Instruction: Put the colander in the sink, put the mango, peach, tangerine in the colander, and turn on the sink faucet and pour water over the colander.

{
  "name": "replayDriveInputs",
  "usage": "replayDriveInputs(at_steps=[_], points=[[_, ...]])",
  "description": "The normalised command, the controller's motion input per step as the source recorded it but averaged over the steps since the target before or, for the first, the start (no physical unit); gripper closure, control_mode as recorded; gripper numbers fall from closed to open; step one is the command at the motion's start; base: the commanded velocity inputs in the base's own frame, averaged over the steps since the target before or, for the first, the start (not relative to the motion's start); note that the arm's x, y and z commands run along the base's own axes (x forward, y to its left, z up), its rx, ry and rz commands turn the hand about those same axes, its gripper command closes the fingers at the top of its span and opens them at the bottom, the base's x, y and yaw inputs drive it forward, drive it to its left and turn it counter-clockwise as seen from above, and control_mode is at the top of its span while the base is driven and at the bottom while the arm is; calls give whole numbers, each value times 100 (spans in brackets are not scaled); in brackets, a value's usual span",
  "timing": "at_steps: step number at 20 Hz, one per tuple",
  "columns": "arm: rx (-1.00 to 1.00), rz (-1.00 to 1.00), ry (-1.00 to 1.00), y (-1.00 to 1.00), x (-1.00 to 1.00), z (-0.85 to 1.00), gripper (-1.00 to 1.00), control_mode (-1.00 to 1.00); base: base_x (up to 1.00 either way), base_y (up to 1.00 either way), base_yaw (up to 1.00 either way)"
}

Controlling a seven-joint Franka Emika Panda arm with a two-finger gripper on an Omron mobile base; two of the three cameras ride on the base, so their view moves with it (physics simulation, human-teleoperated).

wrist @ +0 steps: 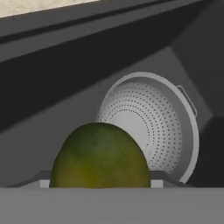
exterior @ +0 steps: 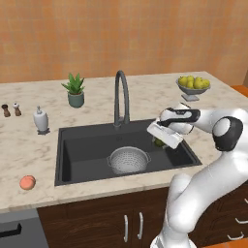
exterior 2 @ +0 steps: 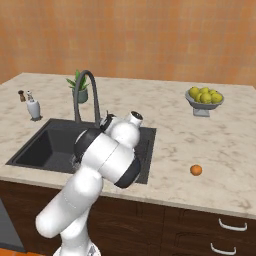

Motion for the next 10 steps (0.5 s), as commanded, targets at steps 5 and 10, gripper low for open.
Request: replayDriveInputs(at_steps=[5, 10], points=[[0, 0, 17, 55, 8, -10, 100, -100, 0, 0, 0], [1, -1, 24, 49, 0, -21, 100, -100, 0, 0, 0]])
